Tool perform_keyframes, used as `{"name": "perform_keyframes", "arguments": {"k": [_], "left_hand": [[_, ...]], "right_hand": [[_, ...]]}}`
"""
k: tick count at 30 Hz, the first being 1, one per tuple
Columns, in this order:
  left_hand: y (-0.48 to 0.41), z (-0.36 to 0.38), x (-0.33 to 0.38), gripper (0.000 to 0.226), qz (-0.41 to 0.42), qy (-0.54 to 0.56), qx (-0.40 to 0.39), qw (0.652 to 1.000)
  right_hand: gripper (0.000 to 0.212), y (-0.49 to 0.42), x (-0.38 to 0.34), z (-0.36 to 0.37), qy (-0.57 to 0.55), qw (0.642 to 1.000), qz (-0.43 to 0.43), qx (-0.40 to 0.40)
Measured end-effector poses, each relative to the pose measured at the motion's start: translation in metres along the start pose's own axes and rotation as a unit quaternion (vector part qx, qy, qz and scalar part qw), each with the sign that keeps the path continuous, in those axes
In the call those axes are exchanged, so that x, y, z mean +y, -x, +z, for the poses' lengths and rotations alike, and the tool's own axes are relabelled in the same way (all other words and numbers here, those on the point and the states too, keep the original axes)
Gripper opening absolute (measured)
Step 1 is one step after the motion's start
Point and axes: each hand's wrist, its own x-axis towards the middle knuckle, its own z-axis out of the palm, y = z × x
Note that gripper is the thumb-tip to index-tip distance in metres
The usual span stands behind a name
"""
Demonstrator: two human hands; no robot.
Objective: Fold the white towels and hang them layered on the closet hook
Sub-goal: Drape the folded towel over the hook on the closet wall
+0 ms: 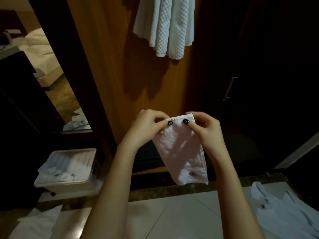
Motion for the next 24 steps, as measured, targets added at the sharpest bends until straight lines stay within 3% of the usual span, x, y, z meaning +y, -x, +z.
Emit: {"name": "perform_keyframes", "arguments": {"k": [7,16,20,24], "left_hand": [[0.002,-0.004,-0.01,0.015,0.036,0.019,-0.006,0.999],[0.009,-0.002,-0.013,0.011,0.061,0.177,0.037,0.982],[0.007,-0.006,-0.008,0.017,0.078,0.228,0.022,0.97],[0.0,-0.014,-0.004,0.013,0.075,0.212,-0.02,0.974]], "right_hand": [[0.012,0.009,0.006,0.005,-0.034,0.999,0.009,-0.015],[0.004,0.007,0.003,0.008,-0.1,0.994,0.033,-0.019],[0.01,0.001,-0.001,0.01,-0.138,0.988,0.028,-0.061],[0.013,-0.005,-0.007,0.013,-0.14,0.984,0.013,-0.109]]}}
